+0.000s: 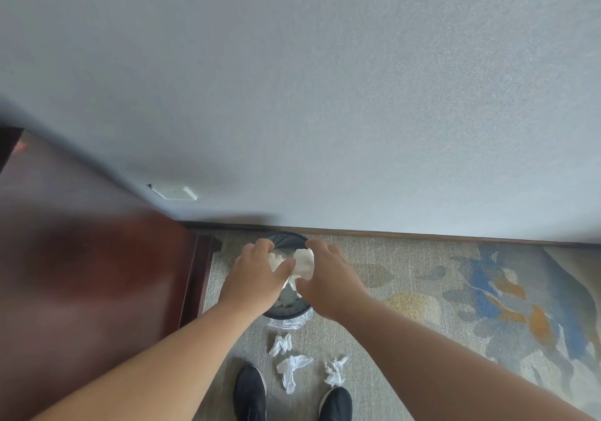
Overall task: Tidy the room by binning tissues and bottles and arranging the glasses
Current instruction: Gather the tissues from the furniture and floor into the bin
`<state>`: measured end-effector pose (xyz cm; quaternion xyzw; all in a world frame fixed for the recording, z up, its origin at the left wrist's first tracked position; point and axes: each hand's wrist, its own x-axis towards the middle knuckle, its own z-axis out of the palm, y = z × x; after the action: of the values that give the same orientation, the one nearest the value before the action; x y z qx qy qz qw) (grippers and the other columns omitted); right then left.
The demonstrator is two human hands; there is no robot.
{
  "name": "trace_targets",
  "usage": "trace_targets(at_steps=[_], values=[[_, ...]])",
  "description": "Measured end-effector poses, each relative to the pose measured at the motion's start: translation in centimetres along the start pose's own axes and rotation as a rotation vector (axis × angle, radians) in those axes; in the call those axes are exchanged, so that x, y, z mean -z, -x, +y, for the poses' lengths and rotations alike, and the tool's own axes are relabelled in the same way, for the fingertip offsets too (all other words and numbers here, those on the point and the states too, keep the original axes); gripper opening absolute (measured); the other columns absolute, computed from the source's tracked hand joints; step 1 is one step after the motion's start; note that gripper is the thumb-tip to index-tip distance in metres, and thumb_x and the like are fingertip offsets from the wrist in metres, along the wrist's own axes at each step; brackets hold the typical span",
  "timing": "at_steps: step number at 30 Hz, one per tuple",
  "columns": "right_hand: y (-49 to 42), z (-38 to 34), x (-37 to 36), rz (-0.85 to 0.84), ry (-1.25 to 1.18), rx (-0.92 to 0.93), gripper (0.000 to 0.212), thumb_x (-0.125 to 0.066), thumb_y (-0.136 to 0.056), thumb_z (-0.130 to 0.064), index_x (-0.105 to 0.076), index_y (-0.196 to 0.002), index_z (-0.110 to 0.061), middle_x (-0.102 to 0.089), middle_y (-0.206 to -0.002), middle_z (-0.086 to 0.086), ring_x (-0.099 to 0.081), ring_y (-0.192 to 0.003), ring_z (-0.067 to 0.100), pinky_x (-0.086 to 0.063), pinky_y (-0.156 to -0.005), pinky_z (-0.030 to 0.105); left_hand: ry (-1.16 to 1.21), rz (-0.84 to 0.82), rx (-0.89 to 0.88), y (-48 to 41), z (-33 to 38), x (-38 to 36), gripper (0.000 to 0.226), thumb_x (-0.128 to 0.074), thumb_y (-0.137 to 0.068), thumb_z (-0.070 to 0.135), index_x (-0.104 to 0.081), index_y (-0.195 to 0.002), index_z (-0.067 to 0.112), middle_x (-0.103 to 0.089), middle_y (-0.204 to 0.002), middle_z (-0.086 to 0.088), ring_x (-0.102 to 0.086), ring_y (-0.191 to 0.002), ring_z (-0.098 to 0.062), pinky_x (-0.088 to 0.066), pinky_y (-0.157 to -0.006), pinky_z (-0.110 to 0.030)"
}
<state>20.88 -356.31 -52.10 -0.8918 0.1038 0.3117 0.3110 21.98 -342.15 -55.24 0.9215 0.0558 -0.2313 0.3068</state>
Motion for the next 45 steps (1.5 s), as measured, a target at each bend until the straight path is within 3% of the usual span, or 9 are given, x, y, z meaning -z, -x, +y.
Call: trace_targets(at_steps=[13,24,36,45], values=[[3.3,-0.3,0.8,0.049,0.023,0.016,0.055,-0.054,-0.089,-0.025,-0.035,-0.141,-0.026,-0.041,-0.136,0.0,-0.057,-0.107,0.022,-0.052,-0.087,0.038,-0.009,-0.013,-0.034,3.0,0.7,1.5,0.042,-0.045,-0.095,0.045,-0.047,-0.129,0.02,-0.049,-0.123,-0.001,-0.05,-0.109,-0.016,-0.043,-0.089,-0.033],[9.2,-0.3,2.6,0.159,-0.023,0.058,0.053,-0.055,-0.091,-0.028,-0.037,-0.141,-0.026,-0.041,-0.142,-0.004,-0.056,-0.112,0.017,-0.051,-0.085,0.033,0.001,0.003,-0.127,7.5,3.3,3.1,0.043,-0.045,-0.095,0.043,-0.045,-0.132,0.02,-0.048,-0.131,0.0,-0.045,-0.123,-0.016,-0.04,-0.098,-0.033],[17.4,8.7,2.7,0.12,0.062,0.194,0.054,-0.058,-0.093,-0.029,-0.038,-0.142,-0.023,-0.044,-0.142,-0.001,-0.052,-0.121,0.018,-0.044,-0.095,0.03,0.007,0.106,-0.019,17.3,5.4,-3.4,0.045,-0.042,-0.097,0.044,-0.044,-0.134,0.018,-0.047,-0.134,-0.006,-0.051,-0.117,-0.021,-0.042,-0.094,-0.036],[20.9,15.7,-0.4,0.071,0.089,0.23,0.053,-0.058,-0.093,-0.029,-0.038,-0.142,-0.025,-0.043,-0.144,-0.002,-0.052,-0.121,0.017,-0.042,-0.086,0.026,-0.012,0.128,0.038,23.7,4.1,-10.0,0.044,-0.044,-0.097,0.043,-0.044,-0.133,0.019,-0.047,-0.136,-0.003,-0.051,-0.117,-0.017,-0.035,-0.084,-0.027]])
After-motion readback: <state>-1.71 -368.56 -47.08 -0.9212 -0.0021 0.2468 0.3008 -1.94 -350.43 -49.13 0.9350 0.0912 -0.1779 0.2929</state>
